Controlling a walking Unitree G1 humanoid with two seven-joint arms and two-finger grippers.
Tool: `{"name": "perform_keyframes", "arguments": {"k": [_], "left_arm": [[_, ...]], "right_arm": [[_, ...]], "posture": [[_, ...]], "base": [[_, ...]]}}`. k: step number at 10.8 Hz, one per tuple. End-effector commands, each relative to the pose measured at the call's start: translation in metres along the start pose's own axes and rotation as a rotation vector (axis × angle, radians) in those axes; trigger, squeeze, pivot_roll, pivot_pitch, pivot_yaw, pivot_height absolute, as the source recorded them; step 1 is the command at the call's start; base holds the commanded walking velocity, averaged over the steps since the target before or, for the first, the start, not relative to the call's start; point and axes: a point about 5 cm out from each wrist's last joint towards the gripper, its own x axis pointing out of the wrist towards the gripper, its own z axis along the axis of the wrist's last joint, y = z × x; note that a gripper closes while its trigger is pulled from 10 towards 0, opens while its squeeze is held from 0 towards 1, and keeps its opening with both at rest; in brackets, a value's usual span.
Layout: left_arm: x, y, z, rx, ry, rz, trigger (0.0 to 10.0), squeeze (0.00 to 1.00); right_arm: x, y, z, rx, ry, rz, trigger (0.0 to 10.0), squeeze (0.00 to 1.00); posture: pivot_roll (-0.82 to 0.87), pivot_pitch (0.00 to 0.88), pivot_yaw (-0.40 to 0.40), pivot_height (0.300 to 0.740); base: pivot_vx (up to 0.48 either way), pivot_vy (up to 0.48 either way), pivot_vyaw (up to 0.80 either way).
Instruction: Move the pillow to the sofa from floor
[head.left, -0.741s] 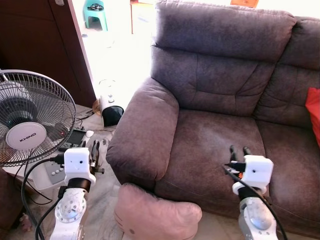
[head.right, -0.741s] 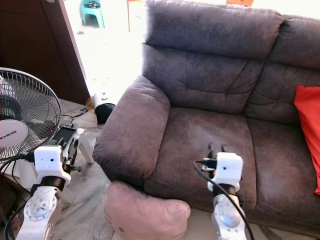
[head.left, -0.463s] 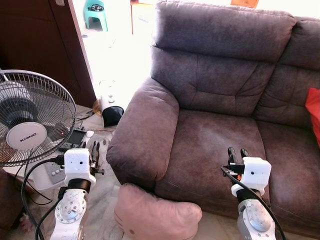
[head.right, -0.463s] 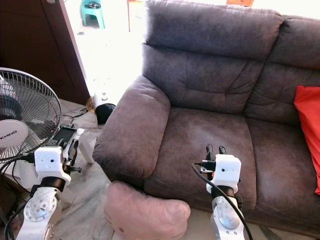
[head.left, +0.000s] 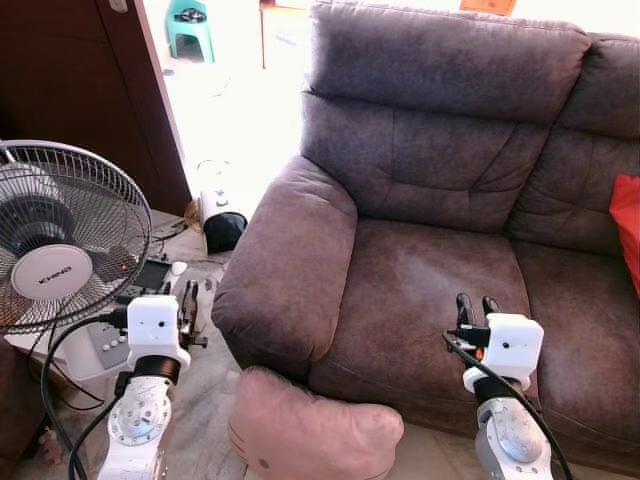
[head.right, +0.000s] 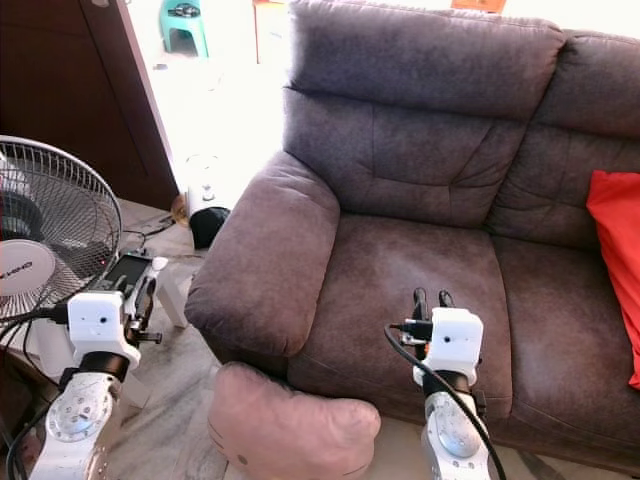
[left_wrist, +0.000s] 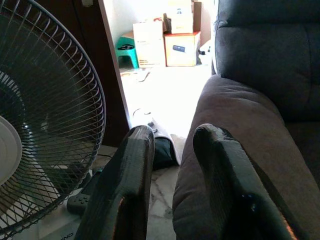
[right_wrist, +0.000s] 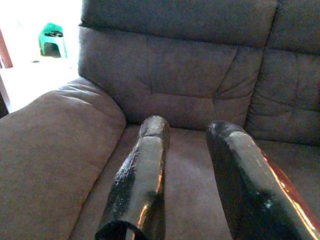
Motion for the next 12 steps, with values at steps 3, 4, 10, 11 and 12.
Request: {"name": "perform_keyframes", "arguments": {"k": [3, 4, 10, 11, 12], "left_arm": [[0.0031, -0.0006, 0.0038, 0.019, -0.006, -0.012, 10.0, 0.00], [0.0034, -0.0004, 0.0040, 0.019, -0.007, -0.011, 10.0, 0.00], [0.0029, -0.0010, 0.0043, 0.018, -0.006, -0.009, 10.0, 0.00], [0.0022, -0.0014, 0.0036, 0.017, -0.005, -0.008, 10.0, 0.00], [0.0026, -0.0014, 0.0039, 0.016, -0.006, -0.006, 10.0, 0.00]], "right_arm": [[0.0012, -0.0009, 0.0038, -0.004, -0.005, -0.007, 10.0, 0.00], [0.0013, -0.0001, 0.0033, -0.008, -0.004, -0.002, 10.0, 0.00], [0.0022, -0.0004, 0.0035, -0.021, 0.002, 0.015, 10.0, 0.00], [0.0028, -0.0004, 0.0029, -0.020, 0.004, 0.018, 10.0, 0.00], [0.0039, 0.0009, 0.0034, -0.019, 0.002, 0.021, 10.0, 0.00]], "posture": [[0.07, 0.049, -0.038, 0.740], [0.07, 0.048, -0.038, 0.740], [0.07, 0.062, -0.044, 0.740], [0.07, 0.057, -0.046, 0.740], [0.07, 0.059, -0.046, 0.740]], "base": [[0.000, 0.000, 0.00], [0.000, 0.000, 0.00], [0.000, 0.000, 0.00], [0.000, 0.000, 0.00], [0.000, 0.000, 0.00]]}}
